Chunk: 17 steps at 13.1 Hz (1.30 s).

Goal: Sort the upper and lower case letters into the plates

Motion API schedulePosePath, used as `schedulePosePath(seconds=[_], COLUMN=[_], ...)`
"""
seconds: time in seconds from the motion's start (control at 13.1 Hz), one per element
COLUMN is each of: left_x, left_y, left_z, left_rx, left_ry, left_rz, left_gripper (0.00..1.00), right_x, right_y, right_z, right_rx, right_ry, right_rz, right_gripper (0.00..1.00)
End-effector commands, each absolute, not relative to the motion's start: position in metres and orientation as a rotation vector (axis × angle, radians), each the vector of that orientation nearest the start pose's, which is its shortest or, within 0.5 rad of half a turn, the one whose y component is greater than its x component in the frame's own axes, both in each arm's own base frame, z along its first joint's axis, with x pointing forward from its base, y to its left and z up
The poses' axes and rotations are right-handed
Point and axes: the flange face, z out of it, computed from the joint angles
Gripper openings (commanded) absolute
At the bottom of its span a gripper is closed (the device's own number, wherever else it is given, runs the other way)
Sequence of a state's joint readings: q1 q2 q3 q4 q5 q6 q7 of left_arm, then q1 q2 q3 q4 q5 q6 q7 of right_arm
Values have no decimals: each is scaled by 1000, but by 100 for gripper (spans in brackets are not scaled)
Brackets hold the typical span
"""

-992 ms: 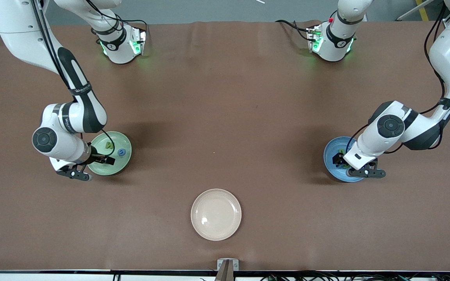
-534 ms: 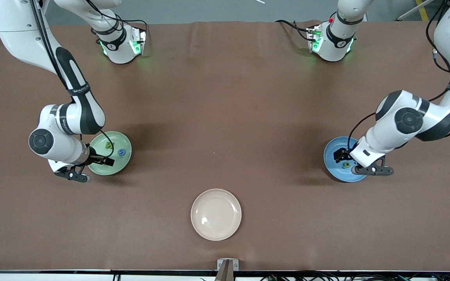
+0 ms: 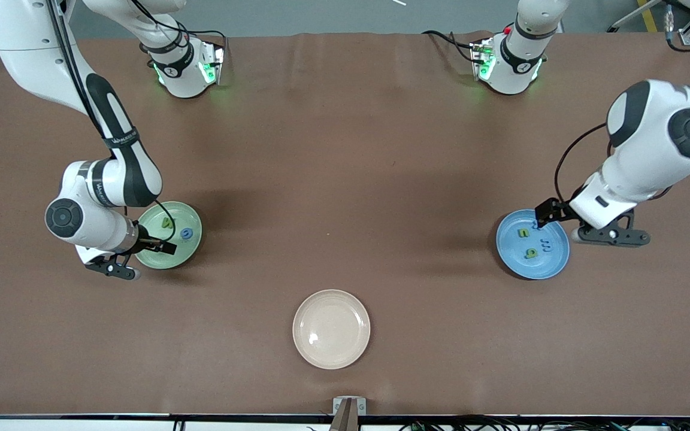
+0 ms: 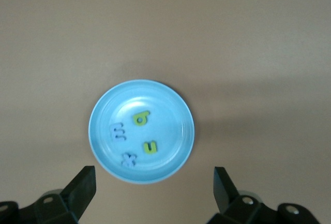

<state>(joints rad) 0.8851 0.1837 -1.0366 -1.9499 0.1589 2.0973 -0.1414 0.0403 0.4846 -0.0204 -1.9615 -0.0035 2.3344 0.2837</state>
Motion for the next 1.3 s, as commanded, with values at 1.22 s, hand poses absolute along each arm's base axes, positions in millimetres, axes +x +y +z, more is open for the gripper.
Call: schedulePosePath(seconds=[1.22], left_x=[560], left_y=[-18], left_z=[601], left_rx=[-3162], left_ry=[-119], left_rz=[-27], left_gripper=[100], right_x=[649], right_y=[-33], right_z=[411], right_rx=[-3100], right_ry=[57], right_rz=[437], right_gripper=[100])
